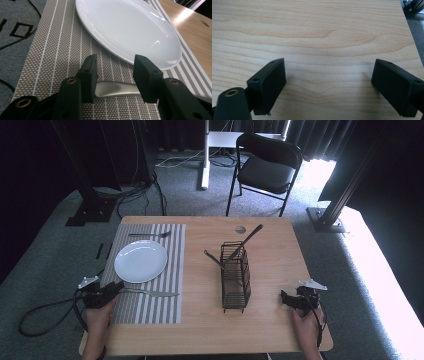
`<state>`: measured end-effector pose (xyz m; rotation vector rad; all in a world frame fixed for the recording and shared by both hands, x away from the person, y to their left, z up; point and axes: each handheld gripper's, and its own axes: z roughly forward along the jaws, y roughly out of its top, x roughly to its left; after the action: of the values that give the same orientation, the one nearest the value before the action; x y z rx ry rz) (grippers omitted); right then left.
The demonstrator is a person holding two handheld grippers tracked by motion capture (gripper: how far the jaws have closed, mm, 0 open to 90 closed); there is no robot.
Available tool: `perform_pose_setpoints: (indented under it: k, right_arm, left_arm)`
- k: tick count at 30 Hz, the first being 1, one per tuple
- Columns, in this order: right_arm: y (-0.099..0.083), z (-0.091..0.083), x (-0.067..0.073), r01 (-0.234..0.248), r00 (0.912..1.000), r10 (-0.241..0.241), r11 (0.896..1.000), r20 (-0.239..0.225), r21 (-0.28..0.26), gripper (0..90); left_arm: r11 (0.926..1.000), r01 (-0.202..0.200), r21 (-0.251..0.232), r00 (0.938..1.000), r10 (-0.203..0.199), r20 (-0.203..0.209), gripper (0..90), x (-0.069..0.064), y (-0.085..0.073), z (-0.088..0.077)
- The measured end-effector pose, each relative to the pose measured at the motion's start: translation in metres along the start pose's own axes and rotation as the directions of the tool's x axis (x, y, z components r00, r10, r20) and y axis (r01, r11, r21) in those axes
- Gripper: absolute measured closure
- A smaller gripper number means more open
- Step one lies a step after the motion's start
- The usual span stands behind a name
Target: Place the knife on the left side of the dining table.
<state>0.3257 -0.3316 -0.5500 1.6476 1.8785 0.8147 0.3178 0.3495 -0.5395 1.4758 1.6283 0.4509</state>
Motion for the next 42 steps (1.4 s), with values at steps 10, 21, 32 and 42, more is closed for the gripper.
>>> perform_pose_setpoints:
  k: [10, 21, 32, 42]
  right_arm:
    - [0.0, 0.0, 0.0, 0.0, 1.0, 0.0, 1.0, 0.0, 0.0, 11.7]
    - [0.0, 0.0, 0.0, 0.0, 1.0, 0.0, 1.0, 0.0, 0.0, 11.7]
    - [0.0, 0.0, 0.0, 0.0, 1.0, 0.0, 1.0, 0.0, 0.0, 11.7]
    - [0.0, 0.0, 0.0, 0.0, 1.0, 0.0, 1.0, 0.0, 0.0, 11.7]
  left_arm:
    - [0.9978, -0.066, 0.009, 0.9976, 0.066, -0.02, 46.8, -0.01, -0.012, -0.011]
    - [0.9902, -0.138, 0.017, 0.9897, 0.139, -0.036, 38.1, -0.028, -0.03, -0.021]
    - [0.973, -0.229, 0.028, 0.9712, 0.23, -0.061, 18.9, -0.047, -0.043, -0.032]
    - [0.9767, -0.202, 0.074, 0.9696, 0.21, -0.126, 0.0, -0.044, -0.047, -0.032]
